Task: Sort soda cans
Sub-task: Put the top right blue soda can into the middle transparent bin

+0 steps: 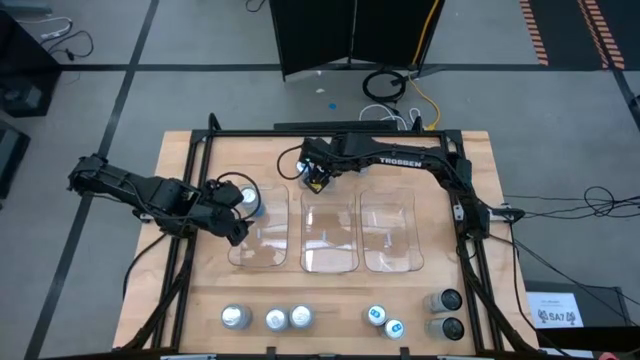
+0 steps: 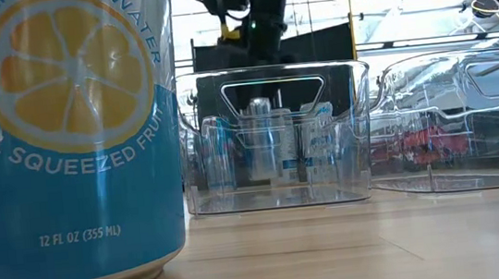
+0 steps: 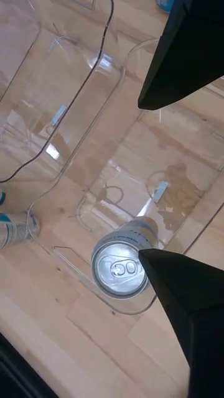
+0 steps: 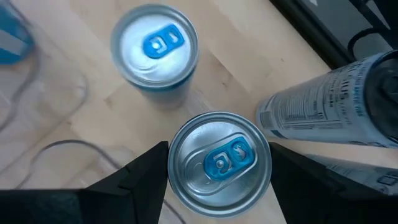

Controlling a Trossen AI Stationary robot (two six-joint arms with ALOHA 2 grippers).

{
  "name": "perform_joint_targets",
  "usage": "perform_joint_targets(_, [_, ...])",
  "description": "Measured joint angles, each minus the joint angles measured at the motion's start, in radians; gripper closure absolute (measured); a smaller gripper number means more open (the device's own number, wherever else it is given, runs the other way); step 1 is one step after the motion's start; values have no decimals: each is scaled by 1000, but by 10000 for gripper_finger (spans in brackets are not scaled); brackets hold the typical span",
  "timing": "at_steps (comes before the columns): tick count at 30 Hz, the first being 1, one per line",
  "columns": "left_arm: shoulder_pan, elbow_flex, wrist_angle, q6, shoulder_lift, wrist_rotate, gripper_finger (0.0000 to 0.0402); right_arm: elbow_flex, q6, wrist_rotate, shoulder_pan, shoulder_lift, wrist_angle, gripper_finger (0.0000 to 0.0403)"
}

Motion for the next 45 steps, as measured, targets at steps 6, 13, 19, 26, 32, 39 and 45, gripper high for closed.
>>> perform_joint_targets(6, [0, 0, 0, 0, 0, 0, 9, 0, 5, -1, 26, -49, -5, 166])
perform_joint_targets(13, [0, 0, 0, 0, 0, -1, 9, 0, 22, 7, 62, -128, -31, 166])
perform_joint_targets(19, [0, 0, 2, 0, 0, -1, 9, 0, 28, 53, 100, -206, -35, 166])
perform_joint_targets(26, [0, 0, 14, 0, 0, -11, 9, 0, 31, 53, 148, -258, -32, 166])
perform_joint_targets(32, [0, 0, 27, 1, 0, -12, 9, 0, 31, 46, 210, -258, -20, 166])
perform_joint_targets(39, [0, 0, 28, 1, 0, -16, 9, 0, 31, 40, 264, -193, 19, 166])
perform_joint_targets(45, [0, 0, 28, 1, 0, -17, 9, 0, 21, -30, 267, -91, 16, 165])
